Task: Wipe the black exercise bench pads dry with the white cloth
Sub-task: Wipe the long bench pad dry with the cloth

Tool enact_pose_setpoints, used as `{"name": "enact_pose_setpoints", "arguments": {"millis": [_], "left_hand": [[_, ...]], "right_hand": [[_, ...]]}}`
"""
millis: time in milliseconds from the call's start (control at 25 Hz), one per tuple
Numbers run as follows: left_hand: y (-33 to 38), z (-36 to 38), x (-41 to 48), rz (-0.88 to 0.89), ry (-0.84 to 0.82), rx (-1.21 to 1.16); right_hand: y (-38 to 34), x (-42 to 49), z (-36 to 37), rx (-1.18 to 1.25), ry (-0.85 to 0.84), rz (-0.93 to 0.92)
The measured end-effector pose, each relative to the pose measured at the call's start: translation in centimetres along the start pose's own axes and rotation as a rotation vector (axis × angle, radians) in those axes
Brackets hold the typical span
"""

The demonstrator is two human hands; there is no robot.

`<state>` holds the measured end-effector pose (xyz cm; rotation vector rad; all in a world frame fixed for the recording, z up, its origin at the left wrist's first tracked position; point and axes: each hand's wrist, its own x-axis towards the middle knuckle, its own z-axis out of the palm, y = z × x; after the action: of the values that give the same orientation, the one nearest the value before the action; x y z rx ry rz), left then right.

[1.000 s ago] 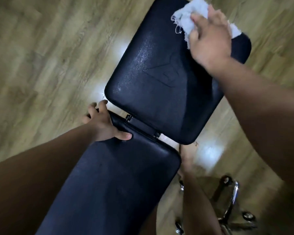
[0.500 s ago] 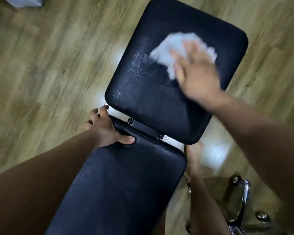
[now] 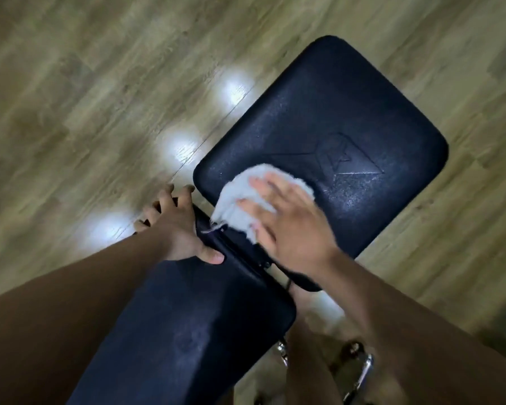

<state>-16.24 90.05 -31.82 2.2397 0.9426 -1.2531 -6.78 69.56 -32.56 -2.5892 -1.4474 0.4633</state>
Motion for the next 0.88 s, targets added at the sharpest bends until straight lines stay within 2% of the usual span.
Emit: {"name": "enact_pose_setpoints", "arguments": {"millis": [80,160,280,320,360,400,480,560,600,640,720,800,880], "left_hand": [[-0.2,-0.1,-0.1,0.008,-0.005,-0.03],[-0.3,0.0,-0.1,0.028,-0.008,-0.04],[-0.2,-0.1,-0.2,0.003,-0.026,-0.03],[0.0,-0.1,-0.1,-0.011,-0.034,-0.026],[0.0,-0.2,-0.1,-0.026,-0.038,-0.028],[0.1,-0.2,-0.1,-0.041,-0.042,-0.029],[0.0,0.1,-0.1,-0.049,-0.048,-0.004],[0.0,0.1,-0.1,-0.045,-0.047,0.006],[0.0,0.0,-0.1,-0.041,-0.038,-0.009],[0.1,0.0,-0.1,-0.04,-0.027,-0.026],[0.2,-0.1,-0.2,-0.039,-0.014,-0.035],[0.2,-0.1,-0.2,-0.035,-0.011,-0.025],[0.2,-0.1,-0.1,-0.034,-0.01,-0.02]], "right_hand": [[5.6,4.7,-1.8,-0.076,0.102,0.233],[10.5,9.5,-4.5,-0.034,0.096,0.488],[9.6,13.3,-5.7,0.024,0.073,0.593],[7.2,12.8,-4.8,-0.028,0.058,0.533],[4.2,11.6,-3.5,-0.059,0.059,0.398],[0.8,9.9,-2.2,-0.051,0.038,0.211],[-3.9,6.0,-0.4,-0.006,-0.141,-0.178],[-1.7,5.6,-0.5,-0.019,-0.231,-0.43],[1.1,6.1,-0.9,-0.042,-0.183,-0.435],[4.3,6.6,-1.4,-0.08,-0.105,-0.366],[11.4,7.1,-3.0,-0.124,0.085,-0.064],[17.3,5.7,-4.9,-0.057,0.156,0.281],[19.5,2.6,-5.3,0.083,0.176,0.496]]}}
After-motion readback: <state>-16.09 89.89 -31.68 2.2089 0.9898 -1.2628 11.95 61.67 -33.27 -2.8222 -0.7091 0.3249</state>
